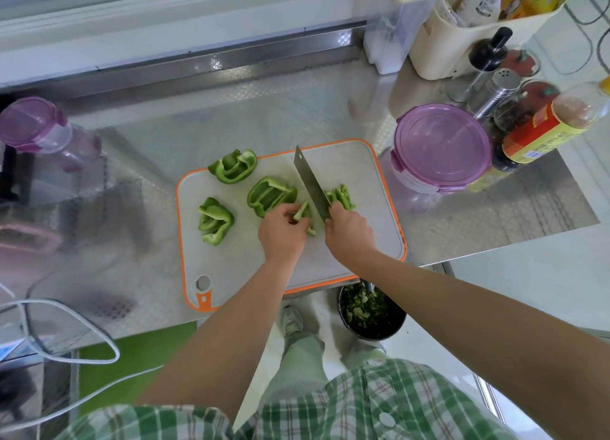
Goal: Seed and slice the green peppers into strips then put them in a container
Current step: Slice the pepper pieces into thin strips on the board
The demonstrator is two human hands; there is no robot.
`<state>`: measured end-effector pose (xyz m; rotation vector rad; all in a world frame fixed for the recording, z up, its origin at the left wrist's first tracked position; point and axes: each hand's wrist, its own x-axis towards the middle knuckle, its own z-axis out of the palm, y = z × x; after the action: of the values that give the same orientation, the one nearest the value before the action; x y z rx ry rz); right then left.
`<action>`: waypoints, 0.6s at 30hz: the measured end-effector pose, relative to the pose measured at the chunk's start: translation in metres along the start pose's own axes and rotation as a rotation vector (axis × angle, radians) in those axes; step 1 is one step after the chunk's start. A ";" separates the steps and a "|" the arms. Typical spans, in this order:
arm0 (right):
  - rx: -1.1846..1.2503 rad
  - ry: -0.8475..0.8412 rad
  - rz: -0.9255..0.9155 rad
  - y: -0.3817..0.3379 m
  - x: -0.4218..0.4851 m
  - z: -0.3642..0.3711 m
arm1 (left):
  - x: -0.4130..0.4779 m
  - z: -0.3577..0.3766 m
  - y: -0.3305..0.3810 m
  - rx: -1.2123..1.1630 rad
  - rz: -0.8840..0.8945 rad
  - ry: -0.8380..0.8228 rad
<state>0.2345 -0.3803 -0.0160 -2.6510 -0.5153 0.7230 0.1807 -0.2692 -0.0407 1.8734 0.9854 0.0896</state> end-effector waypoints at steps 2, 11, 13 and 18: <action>0.077 0.014 -0.027 0.003 0.003 -0.005 | -0.001 -0.012 -0.003 0.089 0.021 0.052; 0.334 0.098 -0.006 0.024 -0.006 -0.025 | -0.005 -0.025 -0.009 0.402 0.094 0.174; 0.333 0.116 0.010 0.030 -0.009 -0.026 | -0.010 -0.022 -0.005 0.407 0.166 0.244; 0.354 0.145 0.055 0.044 -0.010 -0.030 | -0.006 0.007 0.021 0.355 0.310 0.045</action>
<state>0.2538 -0.4298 -0.0053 -2.3689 -0.2493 0.5713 0.1920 -0.2825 -0.0263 2.3516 0.7691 0.1485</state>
